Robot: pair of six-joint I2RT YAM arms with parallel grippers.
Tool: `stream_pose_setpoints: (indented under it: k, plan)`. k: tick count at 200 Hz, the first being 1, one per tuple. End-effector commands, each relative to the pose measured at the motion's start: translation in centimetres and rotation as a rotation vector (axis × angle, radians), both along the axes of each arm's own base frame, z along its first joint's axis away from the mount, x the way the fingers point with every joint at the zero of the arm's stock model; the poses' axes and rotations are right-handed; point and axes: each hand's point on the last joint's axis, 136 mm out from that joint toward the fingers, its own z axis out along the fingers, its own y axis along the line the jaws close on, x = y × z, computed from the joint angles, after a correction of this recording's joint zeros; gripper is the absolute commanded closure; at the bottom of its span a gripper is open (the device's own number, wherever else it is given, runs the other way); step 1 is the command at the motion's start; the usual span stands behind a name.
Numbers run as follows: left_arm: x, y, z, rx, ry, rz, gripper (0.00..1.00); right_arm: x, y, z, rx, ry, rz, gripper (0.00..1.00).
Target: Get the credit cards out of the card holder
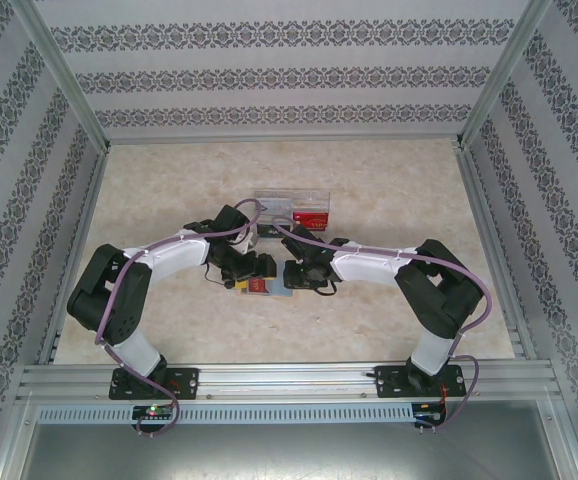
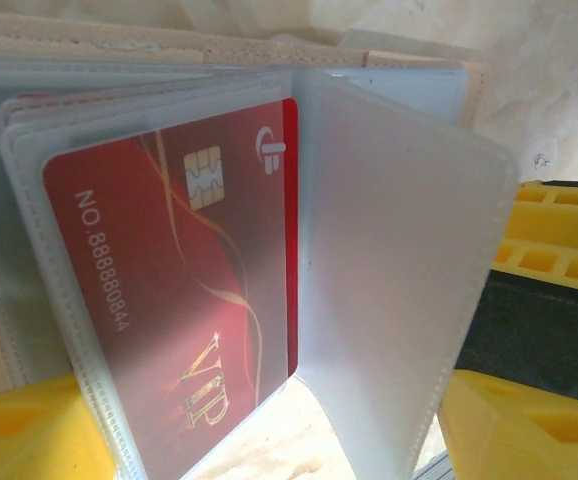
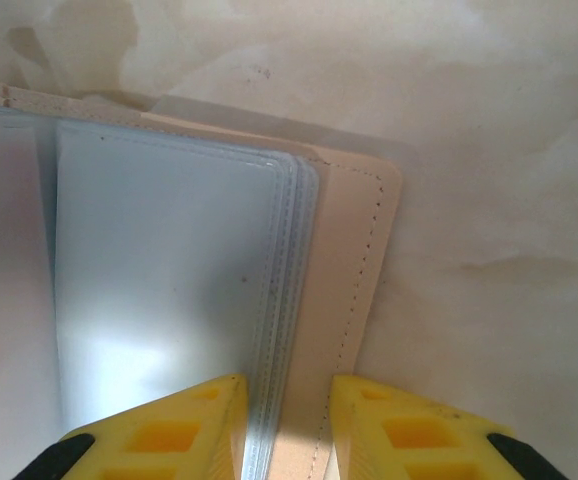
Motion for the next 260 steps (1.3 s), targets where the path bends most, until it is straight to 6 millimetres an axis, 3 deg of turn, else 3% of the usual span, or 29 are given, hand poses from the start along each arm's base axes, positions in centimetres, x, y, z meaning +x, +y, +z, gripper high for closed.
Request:
stream_pose_setpoints:
  k: [1,67,100,260]
  plan:
    - [0.5,-0.6,1.2,-0.011,-0.059,-0.029,0.19,-1.1,-0.6,-1.8,-0.054,0.047,0.0,0.69]
    - [1.1,0.9,2.5,0.085,-0.113,-0.029,0.01,-0.7,-1.2,-1.2,-0.062,0.027,-0.016,0.67]
    - [1.3,1.1,2.9,0.105,-0.127,-0.045,0.01,-0.5,-1.5,-0.9,-0.064,0.017,-0.023,0.66]
    - [0.5,1.0,-1.4,0.112,-0.031,-0.045,0.04,-0.8,-1.8,-1.6,-0.073,0.035,-0.028,0.66]
